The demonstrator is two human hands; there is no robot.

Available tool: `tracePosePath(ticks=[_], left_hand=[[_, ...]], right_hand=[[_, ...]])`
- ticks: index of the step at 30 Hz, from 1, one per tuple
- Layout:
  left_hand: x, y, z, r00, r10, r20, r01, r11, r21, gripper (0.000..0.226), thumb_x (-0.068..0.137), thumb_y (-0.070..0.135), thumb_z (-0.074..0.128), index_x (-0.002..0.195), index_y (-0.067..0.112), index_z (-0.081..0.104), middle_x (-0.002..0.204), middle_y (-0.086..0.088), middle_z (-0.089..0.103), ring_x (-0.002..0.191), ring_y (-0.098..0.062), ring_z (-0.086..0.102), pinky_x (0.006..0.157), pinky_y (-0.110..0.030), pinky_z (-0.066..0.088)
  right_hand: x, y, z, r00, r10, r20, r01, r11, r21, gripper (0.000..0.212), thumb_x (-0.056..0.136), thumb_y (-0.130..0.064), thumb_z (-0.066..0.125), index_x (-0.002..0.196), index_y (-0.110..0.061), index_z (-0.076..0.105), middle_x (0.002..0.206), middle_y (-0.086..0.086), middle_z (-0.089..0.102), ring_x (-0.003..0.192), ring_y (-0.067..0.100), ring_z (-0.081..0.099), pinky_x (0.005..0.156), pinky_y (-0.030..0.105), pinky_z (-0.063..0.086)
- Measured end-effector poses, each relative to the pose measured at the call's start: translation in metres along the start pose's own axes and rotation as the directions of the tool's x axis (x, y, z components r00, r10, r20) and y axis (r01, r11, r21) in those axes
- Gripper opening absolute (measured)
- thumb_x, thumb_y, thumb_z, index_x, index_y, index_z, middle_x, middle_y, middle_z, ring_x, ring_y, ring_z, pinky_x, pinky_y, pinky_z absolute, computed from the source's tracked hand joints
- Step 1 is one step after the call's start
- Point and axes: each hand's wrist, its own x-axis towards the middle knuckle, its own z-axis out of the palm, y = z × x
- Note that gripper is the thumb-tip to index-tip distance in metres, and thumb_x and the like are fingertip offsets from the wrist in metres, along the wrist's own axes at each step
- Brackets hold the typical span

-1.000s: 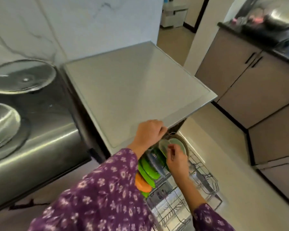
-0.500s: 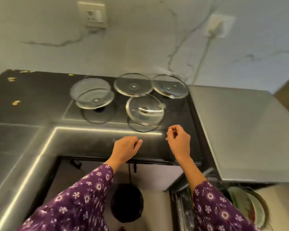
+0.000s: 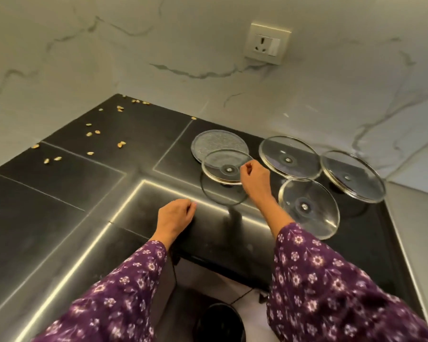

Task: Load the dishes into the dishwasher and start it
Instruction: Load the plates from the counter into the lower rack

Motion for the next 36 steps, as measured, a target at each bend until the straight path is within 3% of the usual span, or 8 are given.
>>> tracePosePath(ticks=[6, 14, 21, 24, 29, 32, 34, 36], left_hand=[[0.057, -0.001, 0.016, 0.999, -0.022, 0.044, 0.022, 1.0, -0.005, 0.036, 0.096, 0.04, 0.044, 0.075, 0.015, 0.06, 0.083, -0.003, 0.067, 0.084, -0.023, 0.063, 0.064, -0.032, 0.045], [0.076, -0.014, 0.045, 1.0, 0.017, 0.009, -0.017, 1.0, 0.013, 0.03, 0.092, 0.039, 0.049, 0.068, 0.022, 0.054, 0.069, 0.004, 0.061, 0.07, -0.015, 0.06, 0.057, -0.028, 0.039], [0.078, -0.014, 0.046, 0.999, 0.052, -0.014, -0.052, 0.998, 0.037, 0.027, 0.09, 0.039, 0.054, 0.067, 0.026, 0.053, 0.063, 0.009, 0.057, 0.062, -0.011, 0.058, 0.052, -0.024, 0.037], [0.079, -0.012, 0.044, 0.999, 0.049, -0.005, -0.048, 0.998, 0.039, 0.027, 0.09, 0.039, 0.055, 0.067, 0.025, 0.054, 0.062, 0.008, 0.056, 0.06, -0.011, 0.058, 0.05, -0.025, 0.039], [0.078, -0.012, 0.042, 0.999, 0.04, 0.021, -0.04, 0.999, 0.006, 0.029, 0.092, 0.04, 0.049, 0.069, 0.024, 0.054, 0.064, 0.007, 0.057, 0.063, -0.012, 0.058, 0.053, -0.026, 0.04], [0.079, -0.013, 0.041, 0.999, 0.033, 0.033, -0.032, 0.999, -0.006, 0.03, 0.094, 0.041, 0.046, 0.072, 0.023, 0.056, 0.069, 0.006, 0.059, 0.068, -0.013, 0.059, 0.057, -0.027, 0.041], [0.079, -0.014, 0.042, 0.998, 0.017, 0.058, -0.016, 1.0, -0.019, 0.032, 0.096, 0.043, 0.041, 0.076, 0.023, 0.057, 0.074, 0.005, 0.06, 0.073, -0.013, 0.059, 0.062, -0.029, 0.043], [0.079, -0.015, 0.042, 0.998, 0.008, 0.066, -0.006, 1.0, -0.029, 0.032, 0.096, 0.044, 0.039, 0.077, 0.024, 0.056, 0.075, 0.006, 0.06, 0.075, -0.012, 0.059, 0.064, -0.028, 0.043]], right_hand=[[0.097, -0.008, 0.034, 0.995, 0.023, 0.1, 0.009, 0.952, -0.307, 0.021, 0.093, -0.012, 0.044, 0.1, -0.001, 0.061, 0.104, 0.018, 0.064, 0.09, 0.029, 0.058, 0.07, 0.029, 0.039], [0.199, 0.008, 0.07, 0.948, 0.198, 0.247, 0.002, 0.777, -0.63, 0.025, 0.093, -0.001, 0.042, 0.111, 0.007, 0.058, 0.115, 0.022, 0.06, 0.104, 0.035, 0.059, 0.074, 0.033, 0.045], [0.239, 0.013, 0.09, 0.825, 0.469, 0.315, -0.036, 0.6, -0.799, 0.039, 0.089, -0.017, 0.06, 0.123, 0.001, 0.053, 0.111, 0.013, 0.056, 0.098, 0.029, 0.057, 0.074, 0.032, 0.045], [0.249, 0.017, 0.1, 0.816, 0.511, 0.27, -0.1, 0.585, -0.805, 0.053, 0.085, -0.022, 0.066, 0.131, -0.002, 0.048, 0.128, 0.015, 0.052, 0.115, 0.033, 0.052, 0.091, 0.04, 0.047], [0.26, 0.015, 0.118, 0.82, 0.514, 0.253, -0.269, 0.734, -0.623, 0.059, 0.086, -0.029, 0.067, 0.13, 0.003, 0.045, 0.131, 0.019, 0.052, 0.119, 0.036, 0.051, 0.1, 0.043, 0.044], [0.263, 0.01, 0.132, 0.88, 0.414, 0.233, -0.358, 0.9, -0.248, 0.043, 0.085, -0.011, 0.066, 0.12, 0.009, 0.051, 0.118, 0.021, 0.057, 0.112, 0.038, 0.055, 0.092, 0.042, 0.048], [0.259, -0.001, 0.139, 0.911, 0.326, 0.253, -0.343, 0.939, 0.024, 0.015, 0.085, 0.0, 0.059, 0.097, 0.007, 0.062, 0.096, 0.017, 0.06, 0.096, 0.033, 0.061, 0.078, 0.038, 0.047], [0.254, -0.016, 0.14, 0.94, 0.206, 0.274, -0.259, 0.95, 0.173, 0.01, 0.088, 0.002, 0.053, 0.085, 0.001, 0.062, 0.085, 0.013, 0.058, 0.081, 0.026, 0.058, 0.073, 0.038, 0.046]])
